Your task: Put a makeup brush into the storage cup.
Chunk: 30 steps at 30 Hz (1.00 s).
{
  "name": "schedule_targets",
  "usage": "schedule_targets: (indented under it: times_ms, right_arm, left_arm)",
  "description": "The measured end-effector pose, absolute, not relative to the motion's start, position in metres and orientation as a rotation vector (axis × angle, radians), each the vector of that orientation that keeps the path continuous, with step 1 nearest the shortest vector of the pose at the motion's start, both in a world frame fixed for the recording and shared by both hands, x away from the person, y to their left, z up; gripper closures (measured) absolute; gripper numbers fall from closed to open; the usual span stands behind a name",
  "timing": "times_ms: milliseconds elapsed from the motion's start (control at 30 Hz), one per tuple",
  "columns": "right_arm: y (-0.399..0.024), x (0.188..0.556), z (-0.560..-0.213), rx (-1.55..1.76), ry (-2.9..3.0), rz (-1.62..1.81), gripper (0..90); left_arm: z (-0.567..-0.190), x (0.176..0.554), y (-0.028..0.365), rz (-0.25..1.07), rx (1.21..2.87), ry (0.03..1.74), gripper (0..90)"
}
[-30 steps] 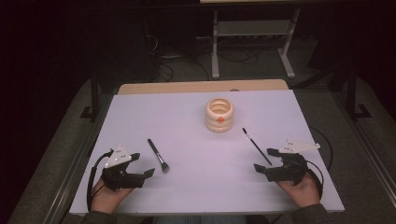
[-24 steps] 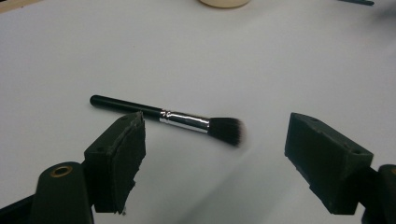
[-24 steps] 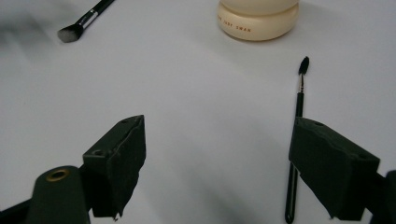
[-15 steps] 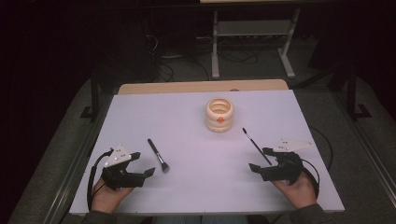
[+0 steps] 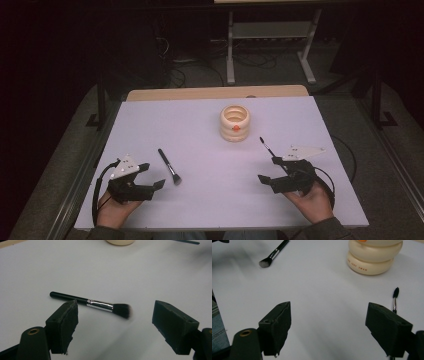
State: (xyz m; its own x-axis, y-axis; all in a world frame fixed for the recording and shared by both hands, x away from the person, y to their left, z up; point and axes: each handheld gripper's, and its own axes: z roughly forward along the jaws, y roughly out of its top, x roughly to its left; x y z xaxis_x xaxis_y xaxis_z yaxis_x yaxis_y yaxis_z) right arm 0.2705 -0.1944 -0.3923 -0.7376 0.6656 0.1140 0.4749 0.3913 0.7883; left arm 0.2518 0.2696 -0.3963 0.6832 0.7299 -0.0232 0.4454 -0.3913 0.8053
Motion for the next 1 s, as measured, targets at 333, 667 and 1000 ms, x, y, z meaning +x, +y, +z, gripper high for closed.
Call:
schedule_targets:
  times_ms: [333, 667, 1000]
  right_arm:
    - [-0.204, 0.27, -0.391, 1.042, 2.412, 1.273, 19.8]
    - [-0.211, 0.269, -0.39, 1.054, 2.4, 1.284, 19.9]
    - [-0.218, 0.27, -0.393, 1.064, 2.396, 1.289, 19.9]
  left_arm:
    - [-0.384, 0.271, 0.273, 0.415, 2.125, 0.828, 20.7]
    - [-0.374, 0.302, 0.268, 0.364, 2.263, 0.69, 20.7]
    - [-0.377, 0.336, 0.257, 0.329, 2.461, 0.543, 21.2]
